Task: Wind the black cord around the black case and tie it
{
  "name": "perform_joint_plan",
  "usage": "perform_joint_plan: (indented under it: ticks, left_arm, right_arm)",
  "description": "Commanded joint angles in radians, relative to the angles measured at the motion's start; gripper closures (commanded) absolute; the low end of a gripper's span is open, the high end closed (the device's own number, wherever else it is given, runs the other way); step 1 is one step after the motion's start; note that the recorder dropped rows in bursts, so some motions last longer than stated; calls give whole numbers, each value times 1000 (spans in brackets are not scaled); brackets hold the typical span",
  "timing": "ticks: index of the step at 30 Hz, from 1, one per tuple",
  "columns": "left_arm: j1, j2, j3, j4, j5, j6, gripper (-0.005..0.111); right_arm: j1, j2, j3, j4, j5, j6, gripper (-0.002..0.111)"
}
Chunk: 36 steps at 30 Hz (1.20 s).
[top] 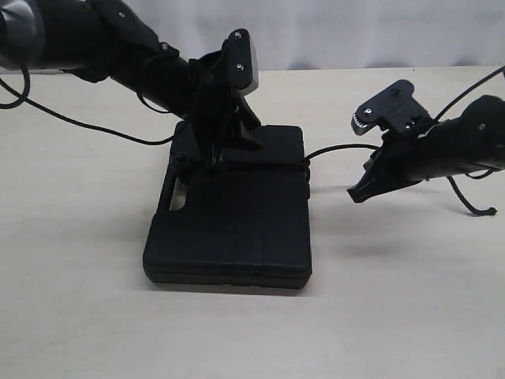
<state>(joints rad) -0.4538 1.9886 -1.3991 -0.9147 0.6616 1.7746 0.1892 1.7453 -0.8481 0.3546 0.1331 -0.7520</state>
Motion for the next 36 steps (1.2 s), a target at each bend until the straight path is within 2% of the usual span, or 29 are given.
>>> perform_joint_plan:
  ticks: [1,9,22,26,31,36]
  left_arm:
    - [0,-8,1,-93,-85,-4,72]
    - [0,-6,1,-92,-109,-4,72]
    - [0,-6,1,-81,-122,-26,72]
    - [0,-6,1,-83,-122,-26,72]
    - [0,-6,1,-85,-126,-30,72]
    - [0,-6,1,-85,-205,-95,72]
  right_arm:
    - [0,78,-43,21,5,-25,104]
    - [11,203,-105,78,-1,-27,104]
    - [190,269,-199,106,83,-47,104]
    - [224,273,-224,108,70,-48,104]
    - [232,293,-229,206,-59,-67,104]
    - [255,283,-232,206,-83,-69,104]
